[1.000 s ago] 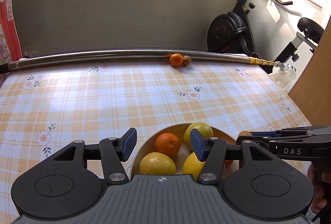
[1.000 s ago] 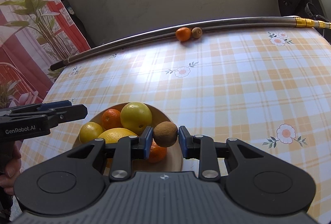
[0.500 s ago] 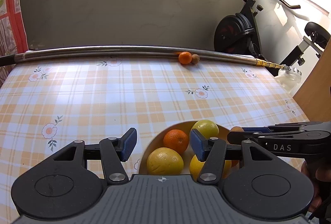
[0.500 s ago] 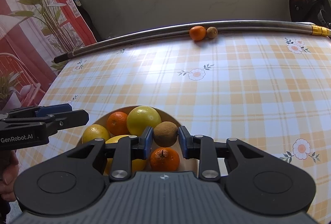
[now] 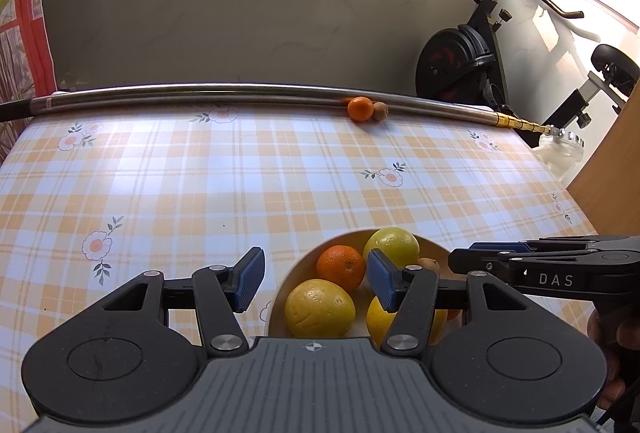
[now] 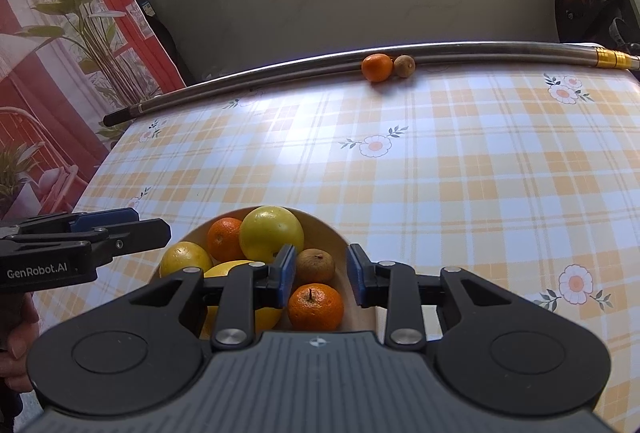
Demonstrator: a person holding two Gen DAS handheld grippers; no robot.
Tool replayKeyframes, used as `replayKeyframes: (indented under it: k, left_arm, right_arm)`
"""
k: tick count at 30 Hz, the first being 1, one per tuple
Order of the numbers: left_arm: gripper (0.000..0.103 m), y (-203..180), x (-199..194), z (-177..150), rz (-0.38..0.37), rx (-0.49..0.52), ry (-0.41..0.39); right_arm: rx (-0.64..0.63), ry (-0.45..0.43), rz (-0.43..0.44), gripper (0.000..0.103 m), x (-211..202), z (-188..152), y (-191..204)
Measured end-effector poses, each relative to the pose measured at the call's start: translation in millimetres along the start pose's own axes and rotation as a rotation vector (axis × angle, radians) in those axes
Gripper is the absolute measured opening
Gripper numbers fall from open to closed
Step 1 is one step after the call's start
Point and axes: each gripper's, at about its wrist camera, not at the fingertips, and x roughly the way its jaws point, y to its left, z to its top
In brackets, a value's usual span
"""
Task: Organize fruits
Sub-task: 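Open both tools to release the lemon and kiwi into the plate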
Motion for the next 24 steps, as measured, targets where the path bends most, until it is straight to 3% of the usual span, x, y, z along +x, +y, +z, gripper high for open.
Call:
replayKeyframes:
  k: [8, 24]
  left_arm:
    - [0.059, 9.5, -7.9, 7.5, 0.015, -0.037, -0.025]
    - [0.059, 38.2, -35.8, 54.5, 0.037, -0.093, -0.126]
  right_arm:
    - [0.053, -0.055, -0.03, 0.032, -19.6, 11.4, -19.8]
    - [0.114, -0.169, -0.085, 0.032, -50.6, 38.3, -53.0]
